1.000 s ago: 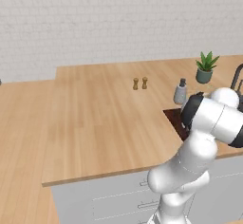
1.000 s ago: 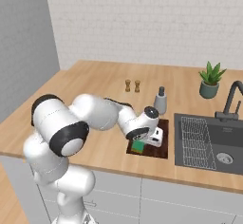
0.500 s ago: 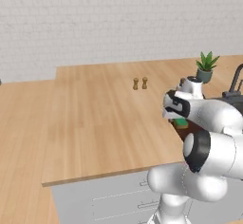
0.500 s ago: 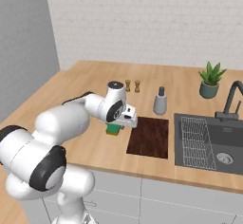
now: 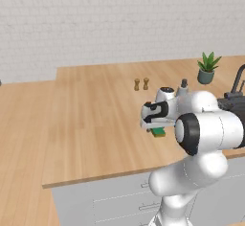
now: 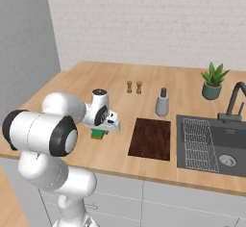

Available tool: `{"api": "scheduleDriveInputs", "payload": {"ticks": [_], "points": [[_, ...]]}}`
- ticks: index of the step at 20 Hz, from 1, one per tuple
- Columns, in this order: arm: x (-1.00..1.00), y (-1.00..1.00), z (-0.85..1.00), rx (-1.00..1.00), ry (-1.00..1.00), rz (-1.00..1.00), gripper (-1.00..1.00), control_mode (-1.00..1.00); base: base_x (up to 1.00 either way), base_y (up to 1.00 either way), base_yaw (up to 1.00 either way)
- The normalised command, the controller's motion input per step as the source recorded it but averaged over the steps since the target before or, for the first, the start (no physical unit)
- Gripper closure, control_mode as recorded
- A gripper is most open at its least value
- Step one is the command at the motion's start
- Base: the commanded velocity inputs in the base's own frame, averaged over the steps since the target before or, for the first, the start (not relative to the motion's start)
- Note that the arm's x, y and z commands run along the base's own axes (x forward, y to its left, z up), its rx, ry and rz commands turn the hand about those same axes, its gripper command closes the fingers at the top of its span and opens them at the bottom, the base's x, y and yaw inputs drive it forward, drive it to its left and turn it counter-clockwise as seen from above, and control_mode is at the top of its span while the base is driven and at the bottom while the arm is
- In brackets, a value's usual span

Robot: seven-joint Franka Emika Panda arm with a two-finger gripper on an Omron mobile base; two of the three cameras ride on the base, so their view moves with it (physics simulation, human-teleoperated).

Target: Pick up the sponge from the counter and clean the cutting board by briefly scrubbing or pressing down on the cutting board. Once finished, release the sponge.

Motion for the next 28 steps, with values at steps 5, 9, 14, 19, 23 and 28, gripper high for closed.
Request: {"api": "scheduleDriveInputs", "payload": {"ticks": [5,9,14,19,23,28], "points": [[0.3,0.32,-0.49,0.0,0.08,0.0,1.0,-1.0,0.0,0.0,0.0],[0.2,0.27,-0.66,0.0,0.07,0.0,1.0,-1.0,0.0,0.0,0.0],[0.1,0.14,-0.64,0.0,0.02,0.0,1.0,-1.0,0.0,0.0,0.0],[0.01,0.08,-0.24,0.0,0.0,0.0,-1.0,-1.0,0.0,0.0,0.0],[0.0,0.0,0.0,0.0,0.0,0.0,-1.0,-1.0,0.0,0.0,0.0],[0.0,0.0,0.18,-0.01,0.0,0.0,-1.0,-1.0,0.0,0.0,0.0]]}}
